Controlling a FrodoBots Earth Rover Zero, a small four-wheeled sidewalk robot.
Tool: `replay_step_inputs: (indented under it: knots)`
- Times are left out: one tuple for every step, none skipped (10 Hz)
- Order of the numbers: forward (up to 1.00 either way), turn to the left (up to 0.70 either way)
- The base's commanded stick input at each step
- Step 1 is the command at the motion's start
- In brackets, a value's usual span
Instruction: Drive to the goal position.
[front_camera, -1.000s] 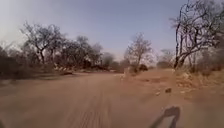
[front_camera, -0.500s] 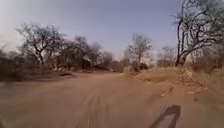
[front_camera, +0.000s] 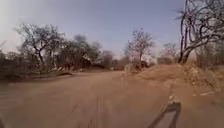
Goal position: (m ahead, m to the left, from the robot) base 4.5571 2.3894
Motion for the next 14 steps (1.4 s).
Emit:
replay_step_inputs:
  knots:
    - [0.70, 0.00]
    - [0.70, 0.00]
    - [0.70, 0.00]
    - [0.70, 0.00]
    - [0.70, 0.00]
    - [0.70, 0.00]
    - [0.70, 0.00]
    - [0.70, 0.00]
    - [0.70, 0.00]
    - [0.70, 0.00]
    - [0.70, 0.00]
    - [0.70, 0.00]
    - [0.70, 0.00]
    - [0.70, 0.00]
